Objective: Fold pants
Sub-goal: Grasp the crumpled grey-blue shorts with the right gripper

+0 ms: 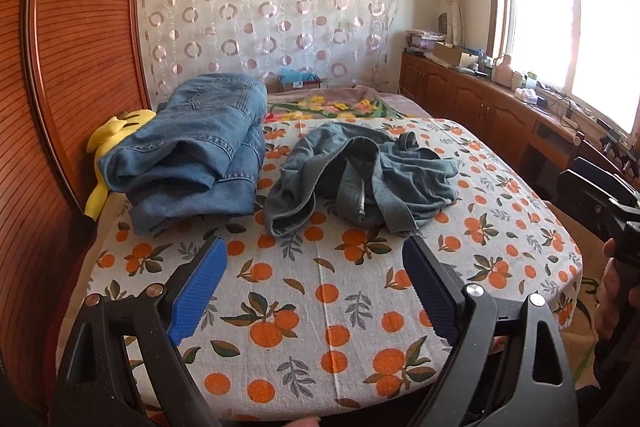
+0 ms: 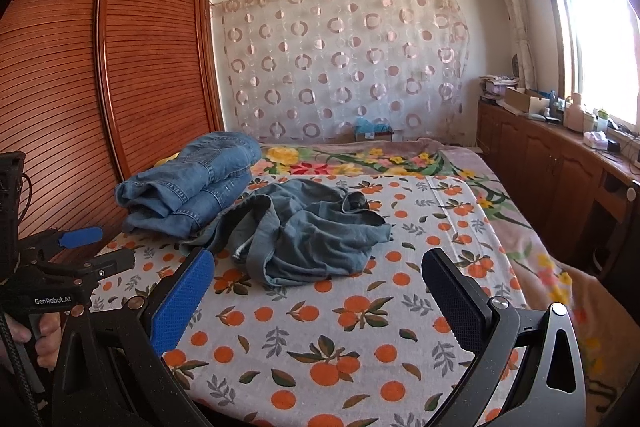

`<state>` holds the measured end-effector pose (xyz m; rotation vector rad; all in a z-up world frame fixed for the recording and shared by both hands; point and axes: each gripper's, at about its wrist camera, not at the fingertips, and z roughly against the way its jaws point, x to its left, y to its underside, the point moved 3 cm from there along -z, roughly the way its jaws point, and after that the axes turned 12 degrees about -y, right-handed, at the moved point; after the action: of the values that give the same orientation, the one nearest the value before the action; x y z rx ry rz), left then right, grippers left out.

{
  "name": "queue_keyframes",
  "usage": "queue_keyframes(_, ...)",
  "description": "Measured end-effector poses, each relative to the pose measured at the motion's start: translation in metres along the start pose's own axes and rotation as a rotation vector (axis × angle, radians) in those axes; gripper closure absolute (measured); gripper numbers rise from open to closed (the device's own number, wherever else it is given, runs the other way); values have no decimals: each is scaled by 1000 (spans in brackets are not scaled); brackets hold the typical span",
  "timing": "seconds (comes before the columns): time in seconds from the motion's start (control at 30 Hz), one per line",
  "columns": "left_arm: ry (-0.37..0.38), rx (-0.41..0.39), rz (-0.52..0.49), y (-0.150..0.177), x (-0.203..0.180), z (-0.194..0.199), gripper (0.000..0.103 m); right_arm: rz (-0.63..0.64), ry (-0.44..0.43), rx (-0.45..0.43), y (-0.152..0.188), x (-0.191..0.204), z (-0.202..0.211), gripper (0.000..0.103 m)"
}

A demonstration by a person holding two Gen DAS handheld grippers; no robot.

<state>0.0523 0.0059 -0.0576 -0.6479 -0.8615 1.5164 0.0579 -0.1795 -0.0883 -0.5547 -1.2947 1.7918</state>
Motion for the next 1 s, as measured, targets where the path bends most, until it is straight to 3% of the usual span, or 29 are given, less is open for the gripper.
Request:
queue_keyframes(0.2,8,18,-9,2,9,-23,13,41,-39,56,-5,-6,-19,0)
queue_keyframes(0.27,3,28,-19,4,12,-33,13,50,-60,81,-7,-7,-29,5)
queue_keyframes(0.53,16,68,-19,9,28,-61,13,46,-170,231,-4,-5,-83,51)
queue_keyframes(0.63,7,72,-10,11,34,-64,13,45,-207,292,-3,-3,-103,60)
queue_keyframes(0.77,-4,81,2,15,40,-67,13,24,-259,363,-3,-4,-129,65)
queue_keyframes(0.83,-3,88,6,16,41,-67,13,24,-278,399,-3,-6,-139,76)
queue_keyframes(0.9,-1,92,7,17,42,-68,13,45,-234,438,-2,-12,-149,76)
queue_keyframes(1.0,5,96,5,19,42,-69,13,16,-243,467,-4,-24,-150,76)
